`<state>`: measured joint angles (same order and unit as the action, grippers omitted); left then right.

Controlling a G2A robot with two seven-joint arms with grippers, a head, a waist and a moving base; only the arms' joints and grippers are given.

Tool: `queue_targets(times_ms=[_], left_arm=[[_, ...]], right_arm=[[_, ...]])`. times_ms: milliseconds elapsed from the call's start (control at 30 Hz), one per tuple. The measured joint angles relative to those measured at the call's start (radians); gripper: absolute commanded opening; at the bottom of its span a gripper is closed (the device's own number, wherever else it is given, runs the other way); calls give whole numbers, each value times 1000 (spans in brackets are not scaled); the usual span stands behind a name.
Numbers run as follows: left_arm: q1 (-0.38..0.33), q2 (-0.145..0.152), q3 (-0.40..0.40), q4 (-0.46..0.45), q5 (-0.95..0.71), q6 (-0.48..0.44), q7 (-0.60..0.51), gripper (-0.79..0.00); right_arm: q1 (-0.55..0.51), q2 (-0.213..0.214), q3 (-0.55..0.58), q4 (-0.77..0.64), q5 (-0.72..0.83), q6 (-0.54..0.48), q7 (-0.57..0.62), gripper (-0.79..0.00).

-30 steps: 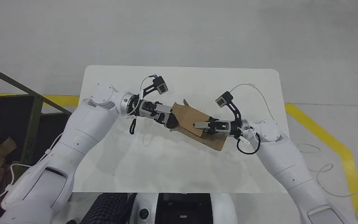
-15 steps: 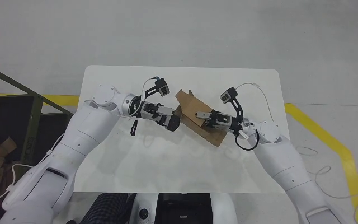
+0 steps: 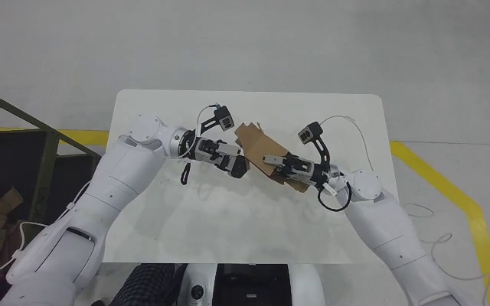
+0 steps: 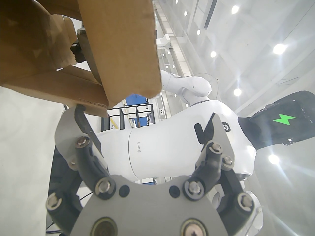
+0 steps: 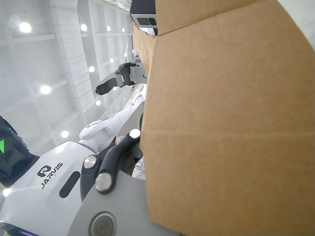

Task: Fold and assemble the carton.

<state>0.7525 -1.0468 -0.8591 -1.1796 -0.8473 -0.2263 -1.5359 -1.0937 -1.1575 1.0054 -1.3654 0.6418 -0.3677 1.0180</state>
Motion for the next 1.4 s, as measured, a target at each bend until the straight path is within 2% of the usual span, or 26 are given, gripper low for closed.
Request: queue_targets(times_ms=[233, 567, 733, 933, 1400], left_arm=[[18, 14, -43, 2, 3, -18, 0, 0], [112, 56, -176, -39, 35, -19, 28, 0], [145, 65, -203, -63, 63, 1, 48, 0], [146, 58, -191, -66, 62, 16, 50, 0], [80, 17, -111, -30, 40, 19, 15, 0]], right_arm=[[7, 6, 32, 30, -8, -6, 60, -785], [7, 14, 62, 33, -8, -98, 194, -785], [0, 17, 67, 7, -2, -122, 253, -785], [-17, 19, 66, -34, -11, -124, 277, -785], [-23, 14, 31, -82, -44, -108, 250, -785]])
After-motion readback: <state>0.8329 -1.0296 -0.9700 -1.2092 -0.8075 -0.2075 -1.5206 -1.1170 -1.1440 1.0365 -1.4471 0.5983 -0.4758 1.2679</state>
